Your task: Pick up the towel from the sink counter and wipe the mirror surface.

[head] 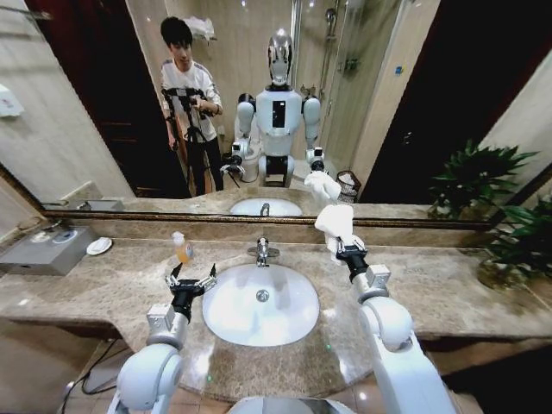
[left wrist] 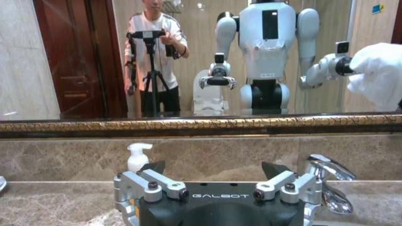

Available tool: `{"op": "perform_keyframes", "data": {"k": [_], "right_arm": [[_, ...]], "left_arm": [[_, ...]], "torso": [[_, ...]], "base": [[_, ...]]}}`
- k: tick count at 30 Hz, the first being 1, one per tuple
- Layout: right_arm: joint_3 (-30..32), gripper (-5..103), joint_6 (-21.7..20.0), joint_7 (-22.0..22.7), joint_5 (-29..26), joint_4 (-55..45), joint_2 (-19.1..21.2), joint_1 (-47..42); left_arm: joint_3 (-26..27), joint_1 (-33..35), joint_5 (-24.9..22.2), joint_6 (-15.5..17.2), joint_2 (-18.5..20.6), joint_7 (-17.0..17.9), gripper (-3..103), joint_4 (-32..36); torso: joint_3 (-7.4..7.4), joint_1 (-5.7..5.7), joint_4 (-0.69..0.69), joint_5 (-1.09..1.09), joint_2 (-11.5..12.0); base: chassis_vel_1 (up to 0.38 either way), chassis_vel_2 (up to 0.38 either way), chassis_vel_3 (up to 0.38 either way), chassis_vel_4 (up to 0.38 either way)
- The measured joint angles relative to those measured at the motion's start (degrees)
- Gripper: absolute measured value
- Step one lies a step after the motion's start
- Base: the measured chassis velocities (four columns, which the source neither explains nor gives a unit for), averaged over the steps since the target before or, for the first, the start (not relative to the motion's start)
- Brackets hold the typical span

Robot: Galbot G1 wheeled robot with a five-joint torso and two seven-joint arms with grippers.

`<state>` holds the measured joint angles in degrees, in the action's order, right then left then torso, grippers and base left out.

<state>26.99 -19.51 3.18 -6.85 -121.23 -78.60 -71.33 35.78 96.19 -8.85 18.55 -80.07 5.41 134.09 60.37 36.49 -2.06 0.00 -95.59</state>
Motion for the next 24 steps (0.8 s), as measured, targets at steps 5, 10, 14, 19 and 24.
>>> {"op": "perform_keyframes", "data": {"k": [5, 10, 14, 19, 24], "right_arm": [[0.21, 12, 0.0, 0.79, -2.06, 0.8, 1.47, 4.46], [0.56, 12, 0.47, 1.07, -3.89, 1.48, 2.52, 9.41], [0.63, 12, 1.27, 0.73, -5.41, 2.63, 3.02, 13.26], [0.63, 12, 1.13, 0.72, -7.36, 3.32, 4.26, 17.12], [-0.15, 12, -1.05, 0.75, -8.23, 3.91, 6.13, 24.16]], "left_arm": [[0.0, 0.01, 0.0, 0.0, 0.0, 0.0, 100, 0.0], [0.0, -0.01, 0.0, 0.0, 0.0, 0.0, 100, 0.0], [0.0, -0.02, 0.0, 0.0, 0.0, 0.0, 100, 0.0], [0.0, -0.02, 0.0, 0.0, 0.0, 0.0, 100, 0.0], [0.0, -0.02, 0.0, 0.0, 0.0, 0.0, 100, 0.0]], "torso": [[0.0, -0.01, 0.0, -0.01, -0.01], [0.0, 0.03, 0.0, -0.01, 0.0], [0.01, 0.04, 0.0, 0.0, 0.0], [0.01, 0.03, 0.0, 0.0, 0.0], [0.01, 0.03, 0.02, 0.0, 0.0]], "base": [[0.0, 0.0, 0.0, 0.0], [0.0, 0.0, 0.0, 0.0], [0.0, 0.0, 0.0, 0.0], [0.0, 0.0, 0.0, 0.0], [0.0, 0.0, 0.0, 0.0]]}}
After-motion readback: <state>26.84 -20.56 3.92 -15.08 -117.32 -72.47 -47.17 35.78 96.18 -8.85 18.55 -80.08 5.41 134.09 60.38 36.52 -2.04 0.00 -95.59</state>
